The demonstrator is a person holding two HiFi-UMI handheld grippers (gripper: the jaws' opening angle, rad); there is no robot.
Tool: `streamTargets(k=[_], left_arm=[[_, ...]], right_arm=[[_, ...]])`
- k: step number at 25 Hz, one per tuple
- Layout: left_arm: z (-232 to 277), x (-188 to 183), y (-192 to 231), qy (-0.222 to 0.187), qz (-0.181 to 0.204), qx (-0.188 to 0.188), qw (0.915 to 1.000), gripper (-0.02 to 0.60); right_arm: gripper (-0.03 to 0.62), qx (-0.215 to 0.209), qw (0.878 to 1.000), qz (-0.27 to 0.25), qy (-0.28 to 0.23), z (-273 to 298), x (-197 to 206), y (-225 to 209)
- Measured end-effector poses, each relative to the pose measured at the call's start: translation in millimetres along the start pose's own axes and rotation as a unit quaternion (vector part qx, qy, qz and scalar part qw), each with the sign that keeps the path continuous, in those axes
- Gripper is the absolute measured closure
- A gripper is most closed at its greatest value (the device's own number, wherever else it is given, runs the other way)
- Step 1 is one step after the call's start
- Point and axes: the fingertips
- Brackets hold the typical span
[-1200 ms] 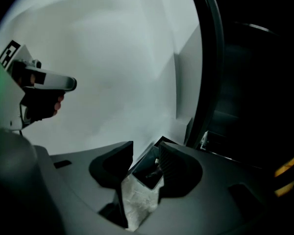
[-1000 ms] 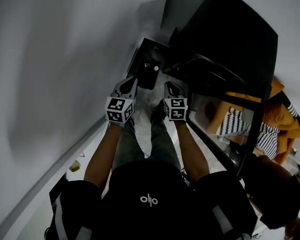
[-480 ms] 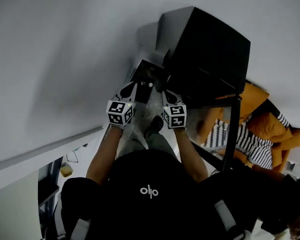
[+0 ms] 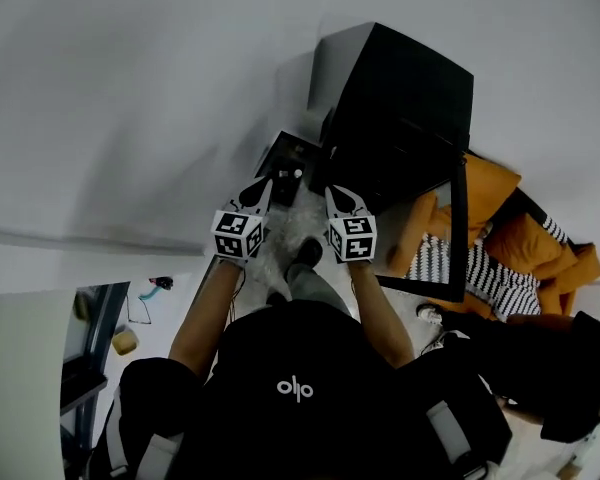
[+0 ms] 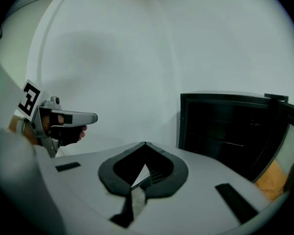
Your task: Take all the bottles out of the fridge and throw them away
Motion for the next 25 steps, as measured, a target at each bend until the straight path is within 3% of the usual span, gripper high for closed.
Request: streamTargets(k=[13, 25], left_arm=[[-105, -4, -58, -0.031, 0.011, 0.007, 0.9994, 0.581], [-100, -18, -88, -0.041, 0.012, -0.012, 0.9990, 0.581]], right_arm=[[0.585, 0.010, 1.000, -0.005, -0.025, -112, 23, 39], [0.586, -0.028, 0.999, -0.033, -0.033, -135, 12, 29]])
Point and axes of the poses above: the fingertips, and each gripper's own axes: z forward along the fingers, y to its left, x out of its underside, and after that the axes turned 6 degrees about z, right-handed
